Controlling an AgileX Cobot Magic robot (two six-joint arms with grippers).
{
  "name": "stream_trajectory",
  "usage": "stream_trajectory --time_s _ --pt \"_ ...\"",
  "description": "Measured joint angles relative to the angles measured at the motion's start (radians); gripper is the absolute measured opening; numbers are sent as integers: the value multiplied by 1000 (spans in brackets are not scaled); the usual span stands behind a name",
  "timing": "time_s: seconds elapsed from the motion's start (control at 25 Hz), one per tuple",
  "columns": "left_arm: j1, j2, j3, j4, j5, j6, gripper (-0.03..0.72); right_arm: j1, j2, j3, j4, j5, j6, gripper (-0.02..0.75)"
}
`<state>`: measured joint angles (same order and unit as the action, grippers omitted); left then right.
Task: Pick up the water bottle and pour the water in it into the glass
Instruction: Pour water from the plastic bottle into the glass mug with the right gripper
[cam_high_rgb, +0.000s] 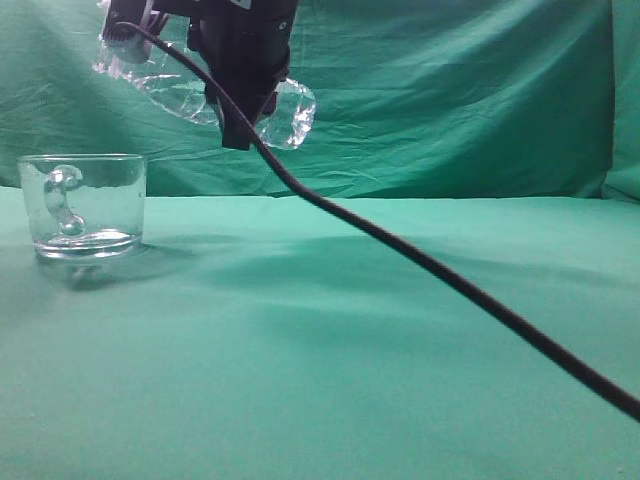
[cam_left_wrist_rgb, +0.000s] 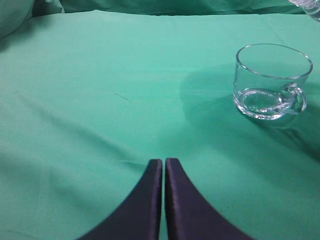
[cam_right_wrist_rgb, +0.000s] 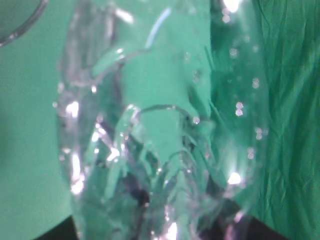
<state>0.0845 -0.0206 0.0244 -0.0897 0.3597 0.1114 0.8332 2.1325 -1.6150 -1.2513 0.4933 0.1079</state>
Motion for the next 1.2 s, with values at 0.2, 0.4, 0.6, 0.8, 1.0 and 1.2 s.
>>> stream_trajectory --time_s 0.2,0.4,0.6,0.8,1.0,1.2 --pt "0 0 0 0 0 0 0 0 0 0 -39 0 0 303" --pt "0 0 0 0 0 0 0 0 0 0 -100 7 0 303" --pt "0 0 0 0 0 0 0 0 0 0 -134 20 0 303" --pt "0 0 0 0 0 0 0 0 0 0 -181 26 0 303" --pt "0 0 0 0 0 0 0 0 0 0 -213 43 0 303" --pt "0 0 0 0 0 0 0 0 0 0 -228 45 -2 303"
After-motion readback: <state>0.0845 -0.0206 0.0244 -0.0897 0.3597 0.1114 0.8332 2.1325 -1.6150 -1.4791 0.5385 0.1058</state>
